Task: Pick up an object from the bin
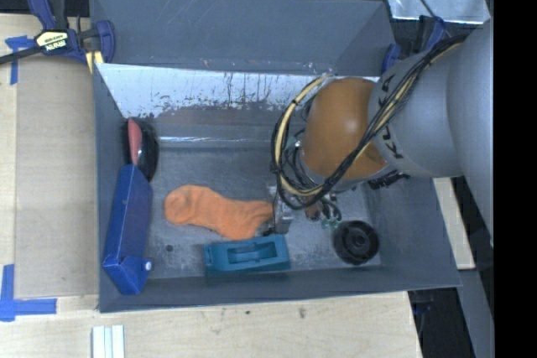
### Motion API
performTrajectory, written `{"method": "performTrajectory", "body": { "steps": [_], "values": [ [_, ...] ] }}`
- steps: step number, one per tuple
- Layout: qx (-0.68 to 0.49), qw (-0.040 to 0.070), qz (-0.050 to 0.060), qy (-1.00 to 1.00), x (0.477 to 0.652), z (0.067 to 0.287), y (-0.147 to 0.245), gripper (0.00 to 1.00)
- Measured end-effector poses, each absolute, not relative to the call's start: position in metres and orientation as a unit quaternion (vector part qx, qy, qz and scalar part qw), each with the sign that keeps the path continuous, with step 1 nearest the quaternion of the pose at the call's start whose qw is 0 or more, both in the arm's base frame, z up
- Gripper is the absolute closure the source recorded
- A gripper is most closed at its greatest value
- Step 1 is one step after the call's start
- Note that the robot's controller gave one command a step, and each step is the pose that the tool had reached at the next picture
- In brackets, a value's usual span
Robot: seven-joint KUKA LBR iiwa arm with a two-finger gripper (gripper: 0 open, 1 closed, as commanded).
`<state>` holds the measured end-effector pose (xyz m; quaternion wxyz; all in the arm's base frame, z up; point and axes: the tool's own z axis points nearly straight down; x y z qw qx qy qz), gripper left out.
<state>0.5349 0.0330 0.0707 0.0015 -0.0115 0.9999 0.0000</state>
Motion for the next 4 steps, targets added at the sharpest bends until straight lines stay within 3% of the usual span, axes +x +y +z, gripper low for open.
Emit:
{"method": "performTrajectory", "body": {
  "steps": [1, 2, 3, 4],
  "values": [
    [-0.012, 0.002, 0.0, 1.0, 0.535, 0.071, 0.033, 1.0],
    [-0.017, 0.002, 0.0, 1.0, 0.525, 0.09, 0.046, 1.0],
    [-0.021, 0.0, 0.0, 1.0, 0.559, 0.094, 0.049, 1.0],
    [-0.024, 0.005, 0.0, 1.0, 0.577, 0.087, 0.057, 1.0]
  ]
}}
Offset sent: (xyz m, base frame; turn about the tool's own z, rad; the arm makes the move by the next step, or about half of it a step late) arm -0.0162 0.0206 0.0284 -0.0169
